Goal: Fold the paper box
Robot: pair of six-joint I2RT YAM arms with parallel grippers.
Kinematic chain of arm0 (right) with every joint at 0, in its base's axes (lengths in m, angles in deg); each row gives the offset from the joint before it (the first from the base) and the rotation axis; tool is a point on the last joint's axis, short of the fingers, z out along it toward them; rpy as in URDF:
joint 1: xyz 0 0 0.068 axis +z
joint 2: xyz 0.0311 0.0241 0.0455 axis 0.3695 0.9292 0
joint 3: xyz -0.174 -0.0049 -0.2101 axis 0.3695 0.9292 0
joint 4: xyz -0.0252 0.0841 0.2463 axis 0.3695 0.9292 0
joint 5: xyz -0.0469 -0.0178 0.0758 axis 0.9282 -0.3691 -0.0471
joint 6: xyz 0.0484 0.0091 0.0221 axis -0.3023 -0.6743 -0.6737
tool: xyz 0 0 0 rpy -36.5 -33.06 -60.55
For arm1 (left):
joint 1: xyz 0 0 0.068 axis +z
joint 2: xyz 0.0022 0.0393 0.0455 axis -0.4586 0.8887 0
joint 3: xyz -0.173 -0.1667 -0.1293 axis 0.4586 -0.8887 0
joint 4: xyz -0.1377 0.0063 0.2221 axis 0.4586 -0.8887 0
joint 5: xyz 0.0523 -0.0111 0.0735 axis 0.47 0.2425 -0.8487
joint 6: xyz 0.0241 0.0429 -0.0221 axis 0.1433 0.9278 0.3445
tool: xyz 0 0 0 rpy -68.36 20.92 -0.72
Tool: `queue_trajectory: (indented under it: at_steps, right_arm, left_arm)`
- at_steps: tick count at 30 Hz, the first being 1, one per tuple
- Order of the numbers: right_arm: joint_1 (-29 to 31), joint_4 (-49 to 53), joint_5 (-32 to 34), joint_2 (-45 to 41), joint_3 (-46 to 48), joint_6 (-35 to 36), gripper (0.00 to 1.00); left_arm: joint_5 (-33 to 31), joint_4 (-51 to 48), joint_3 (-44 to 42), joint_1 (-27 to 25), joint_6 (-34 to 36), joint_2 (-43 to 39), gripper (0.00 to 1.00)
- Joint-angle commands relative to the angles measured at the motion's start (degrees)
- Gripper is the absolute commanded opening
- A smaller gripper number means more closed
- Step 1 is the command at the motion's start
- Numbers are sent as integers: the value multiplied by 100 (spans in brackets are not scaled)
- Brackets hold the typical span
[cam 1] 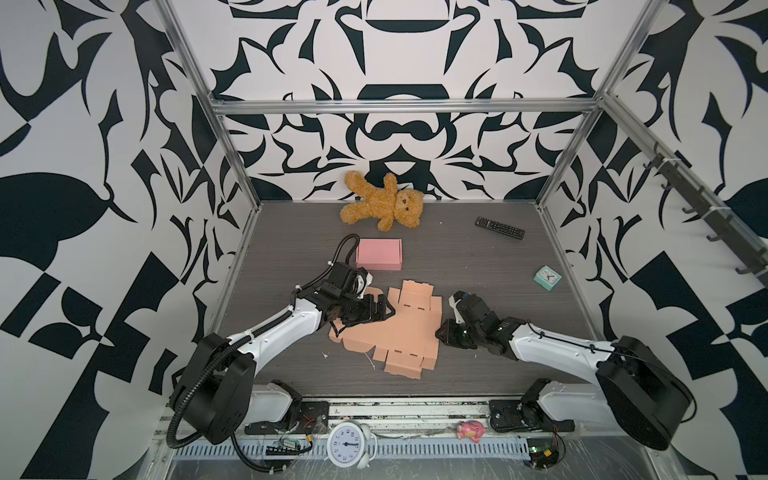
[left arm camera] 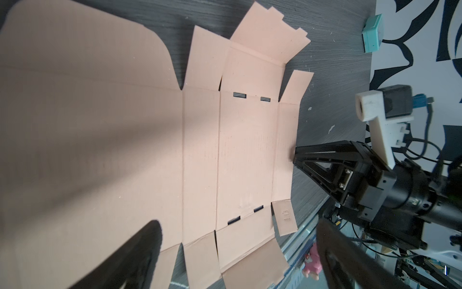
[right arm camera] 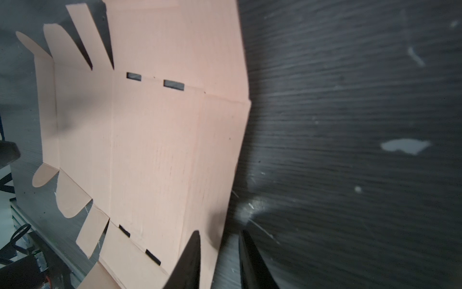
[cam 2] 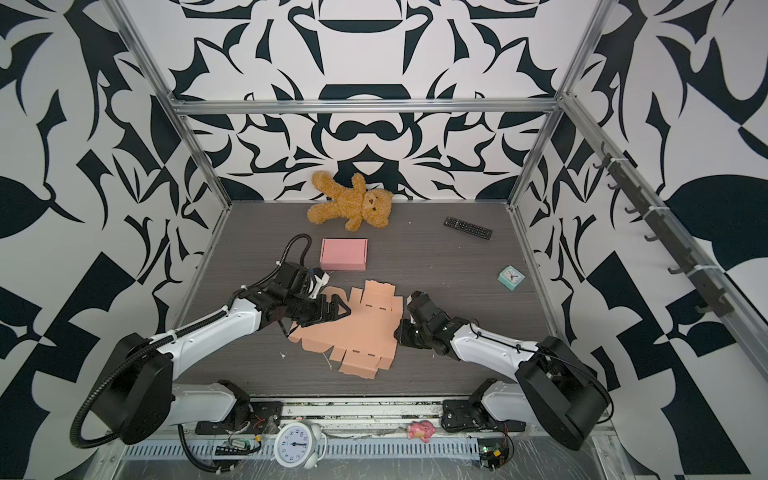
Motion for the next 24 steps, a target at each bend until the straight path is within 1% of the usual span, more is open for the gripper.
queue_trajectory:
  at_steps: [1,4,12,19,24]
  right_arm:
    - [-35,-480,-168,138,95,-92,28]
    - [-37,-829,-320,276,131,-151,28]
    - [-53,-1090,-361,572,135,-204,26]
    - [-57,-1258,-352,688,148,-276,15]
    - [-62,-1456,-401,530,223,-434,11]
  left_arm:
    - [-24,27,144,-12,-4,-1,99]
    - [-32,27,144,-14,-4,19,99]
    - [-26,19,100,-16,-39,-7,99]
    - [-2,31,120,-14,-75,-13,99]
    - [-23,27,98,-12,-75,-24,99]
